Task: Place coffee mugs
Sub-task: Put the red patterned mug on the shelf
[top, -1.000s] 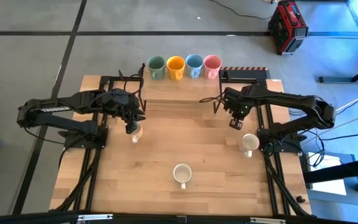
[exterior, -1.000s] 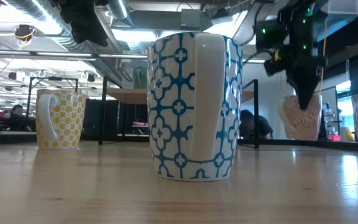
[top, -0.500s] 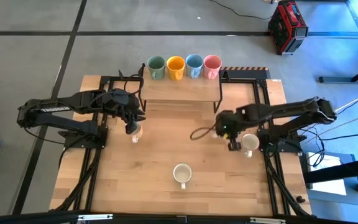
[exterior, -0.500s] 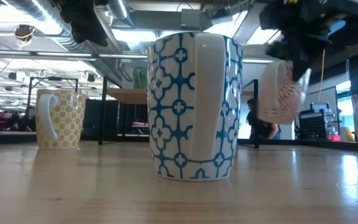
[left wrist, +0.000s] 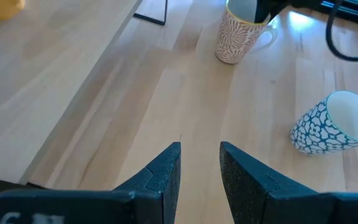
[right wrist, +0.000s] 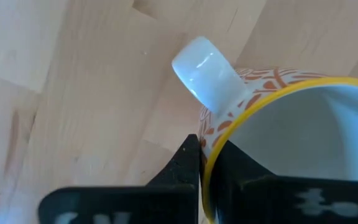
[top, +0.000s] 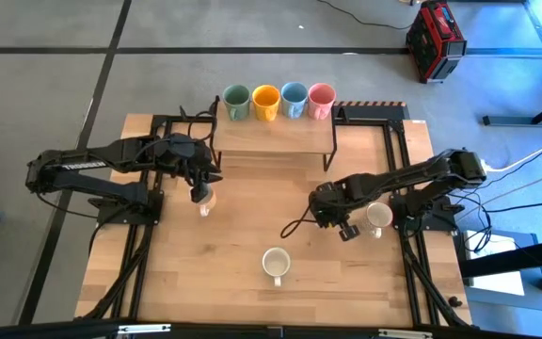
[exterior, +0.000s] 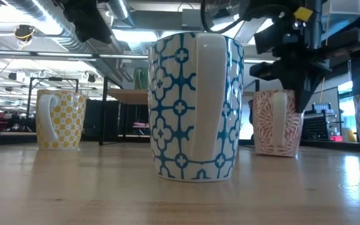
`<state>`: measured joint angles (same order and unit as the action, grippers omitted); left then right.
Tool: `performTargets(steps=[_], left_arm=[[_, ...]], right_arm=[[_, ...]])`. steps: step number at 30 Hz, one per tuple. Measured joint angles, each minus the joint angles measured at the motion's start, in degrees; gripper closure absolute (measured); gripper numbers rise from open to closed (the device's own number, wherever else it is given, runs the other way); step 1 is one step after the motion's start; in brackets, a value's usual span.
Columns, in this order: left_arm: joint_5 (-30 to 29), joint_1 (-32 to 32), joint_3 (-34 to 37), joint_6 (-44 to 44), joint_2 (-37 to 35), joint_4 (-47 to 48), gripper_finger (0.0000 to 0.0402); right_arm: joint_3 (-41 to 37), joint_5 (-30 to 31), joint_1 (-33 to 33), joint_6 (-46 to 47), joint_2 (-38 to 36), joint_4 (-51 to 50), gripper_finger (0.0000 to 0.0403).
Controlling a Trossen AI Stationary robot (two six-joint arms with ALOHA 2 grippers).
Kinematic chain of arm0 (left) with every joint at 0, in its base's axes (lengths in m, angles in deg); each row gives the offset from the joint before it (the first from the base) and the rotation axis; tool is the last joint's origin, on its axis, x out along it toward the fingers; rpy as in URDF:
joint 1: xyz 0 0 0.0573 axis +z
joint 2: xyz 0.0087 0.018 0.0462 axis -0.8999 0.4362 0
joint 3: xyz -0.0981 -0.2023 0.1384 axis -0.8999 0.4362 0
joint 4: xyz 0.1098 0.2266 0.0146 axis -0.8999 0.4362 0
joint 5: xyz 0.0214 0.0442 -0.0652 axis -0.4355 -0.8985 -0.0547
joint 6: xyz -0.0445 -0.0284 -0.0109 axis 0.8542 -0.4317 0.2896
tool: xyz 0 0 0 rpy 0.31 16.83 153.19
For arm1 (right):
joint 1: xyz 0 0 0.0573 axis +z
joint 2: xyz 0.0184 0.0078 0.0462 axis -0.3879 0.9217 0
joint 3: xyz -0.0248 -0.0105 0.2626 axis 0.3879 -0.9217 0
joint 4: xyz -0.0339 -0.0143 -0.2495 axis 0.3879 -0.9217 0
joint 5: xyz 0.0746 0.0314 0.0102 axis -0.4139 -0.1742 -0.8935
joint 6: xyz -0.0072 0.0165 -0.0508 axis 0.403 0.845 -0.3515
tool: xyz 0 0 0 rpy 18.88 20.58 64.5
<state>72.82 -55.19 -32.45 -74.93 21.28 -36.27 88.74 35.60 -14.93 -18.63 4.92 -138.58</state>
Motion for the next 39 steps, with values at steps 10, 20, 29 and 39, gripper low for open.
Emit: performTargets(steps=[10,20,29,39], left_arm=[[0.0,0.0,0.0,0.4,0.0,0.0,0.0296],[0.0,0.0,0.0,0.4,0.0,-0.4,0.0296],[0.0,0.0,0.0,0.4,0.0,-0.4,0.0296],[0.0,0.0,0.0,0.4,0.0,-0.4,0.0296]], right_arm=[[0.1,1.2,0.0,1.9,0.7,0.4,0.0350],[6.1,6.6,0.0,1.8,0.8,-3.2,0.0242],[17.0,7.3,0.0,9.9,0.6,-17.1,0.0204],[18.1,-1.8,1.1,30.9,-3.8,-18.3,0.0204]])
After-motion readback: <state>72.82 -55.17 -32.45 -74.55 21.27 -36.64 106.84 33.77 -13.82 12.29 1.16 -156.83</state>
